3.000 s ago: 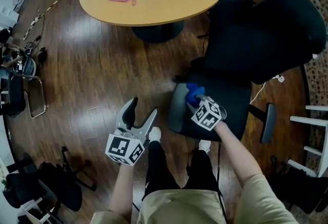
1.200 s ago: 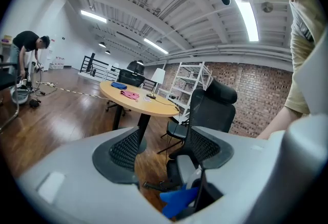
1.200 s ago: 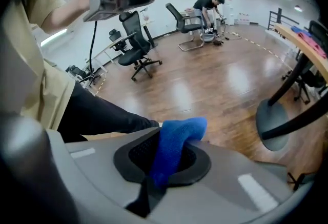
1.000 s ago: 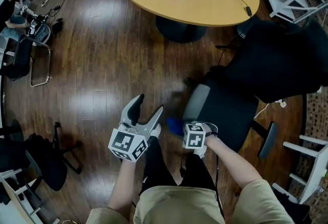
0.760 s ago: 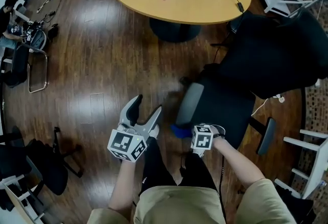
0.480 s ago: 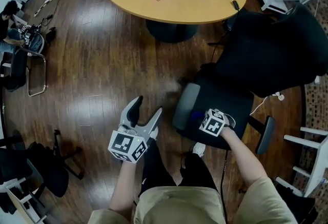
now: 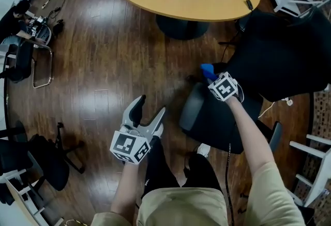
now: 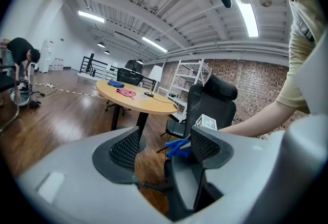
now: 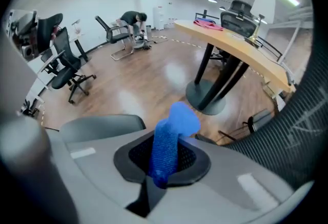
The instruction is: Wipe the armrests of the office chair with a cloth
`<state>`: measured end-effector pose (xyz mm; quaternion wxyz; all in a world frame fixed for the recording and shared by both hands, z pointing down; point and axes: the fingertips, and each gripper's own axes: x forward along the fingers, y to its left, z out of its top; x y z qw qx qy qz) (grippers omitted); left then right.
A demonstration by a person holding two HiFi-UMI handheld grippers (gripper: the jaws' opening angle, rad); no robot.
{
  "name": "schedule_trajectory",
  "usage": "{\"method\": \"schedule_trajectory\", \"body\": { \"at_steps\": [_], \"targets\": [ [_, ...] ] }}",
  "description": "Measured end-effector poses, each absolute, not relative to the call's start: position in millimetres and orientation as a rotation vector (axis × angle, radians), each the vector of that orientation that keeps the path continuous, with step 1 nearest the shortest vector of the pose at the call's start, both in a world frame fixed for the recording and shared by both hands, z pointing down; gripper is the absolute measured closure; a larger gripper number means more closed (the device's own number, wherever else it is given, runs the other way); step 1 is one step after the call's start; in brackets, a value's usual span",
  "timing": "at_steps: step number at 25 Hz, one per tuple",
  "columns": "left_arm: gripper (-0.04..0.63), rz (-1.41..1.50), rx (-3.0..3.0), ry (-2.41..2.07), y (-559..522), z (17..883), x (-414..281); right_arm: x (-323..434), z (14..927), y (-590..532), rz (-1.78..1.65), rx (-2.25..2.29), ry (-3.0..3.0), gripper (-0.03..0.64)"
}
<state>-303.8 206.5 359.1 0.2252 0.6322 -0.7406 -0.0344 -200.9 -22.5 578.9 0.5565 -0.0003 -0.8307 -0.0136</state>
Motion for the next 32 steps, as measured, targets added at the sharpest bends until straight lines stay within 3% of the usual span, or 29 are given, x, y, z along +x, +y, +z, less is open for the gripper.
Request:
{"method": "schedule_trajectory", "body": {
  "at_steps": [6, 14, 19, 27, 32],
  "targets": [
    [0.301, -0.097, 1.709, -2.07, 212.4, 366.2, -304.3, -243.5, 583.1, 27.5, 0.002, -0.206, -1.976, 0.598],
    [0.301, -0.135, 1.662, -2.16, 205.2, 353.5, -292.7, -242.7, 566.8, 85.9, 0.235, -0.494, -2.06, 0.597],
    [0.301, -0.155, 1.659, -2.167, 199.2, 356.0, -280.9, -237.9, 543.0, 91.6, 0.176, -0.648, -2.078, 0.597],
    [0.301, -0.207, 1.691, -2.069, 179.4, 421.3, -350.0, -293.8, 564.1, 72.1, 0.006, -0.9, -1.781, 0.596],
    [0.301, -0.253, 1.617, -2.058, 177.6, 462.6, -382.8, -261.4, 602.8, 110.6, 0.065, -1.41, -1.213, 0.597]
  ]
}}
